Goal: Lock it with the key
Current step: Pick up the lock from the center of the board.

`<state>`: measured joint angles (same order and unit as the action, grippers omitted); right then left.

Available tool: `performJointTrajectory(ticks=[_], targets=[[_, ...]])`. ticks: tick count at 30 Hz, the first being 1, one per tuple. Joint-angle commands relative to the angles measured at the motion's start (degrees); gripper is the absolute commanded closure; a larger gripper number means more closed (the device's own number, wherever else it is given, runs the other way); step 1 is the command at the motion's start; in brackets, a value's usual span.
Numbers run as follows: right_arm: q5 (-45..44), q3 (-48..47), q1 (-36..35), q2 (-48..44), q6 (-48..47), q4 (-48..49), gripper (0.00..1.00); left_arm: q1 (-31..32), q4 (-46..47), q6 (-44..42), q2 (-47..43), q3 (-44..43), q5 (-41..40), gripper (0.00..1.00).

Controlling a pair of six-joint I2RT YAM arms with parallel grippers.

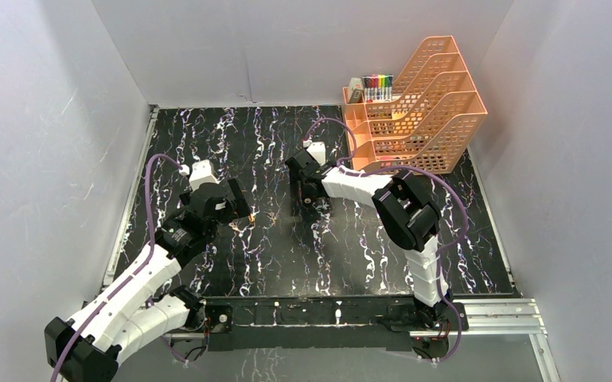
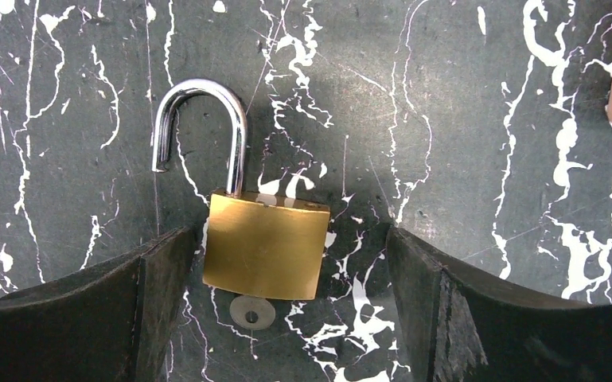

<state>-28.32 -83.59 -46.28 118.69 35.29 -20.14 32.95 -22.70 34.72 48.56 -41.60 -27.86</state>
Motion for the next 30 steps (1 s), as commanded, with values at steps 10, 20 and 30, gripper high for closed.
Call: performJointTrajectory(ticks=[10,20,30], targets=[[-0.1,1.7,-0.5,-0.7,4.4,-0.8,0.56,-0.3,0.4,-0.7,0.4,0.4,0.0,0.02],[8.3,14.6,-0.4,-9.1,-4.7,13.4,1.00,-0.3,-0.6,-0.7,-0.3,0.2,-0.4,0.02],[16.2,28.0,-0.2,-23.8,-14.6,24.6,1.00,-0.3,0.8,-0.3,0.6,0.2,1.1,0.02]])
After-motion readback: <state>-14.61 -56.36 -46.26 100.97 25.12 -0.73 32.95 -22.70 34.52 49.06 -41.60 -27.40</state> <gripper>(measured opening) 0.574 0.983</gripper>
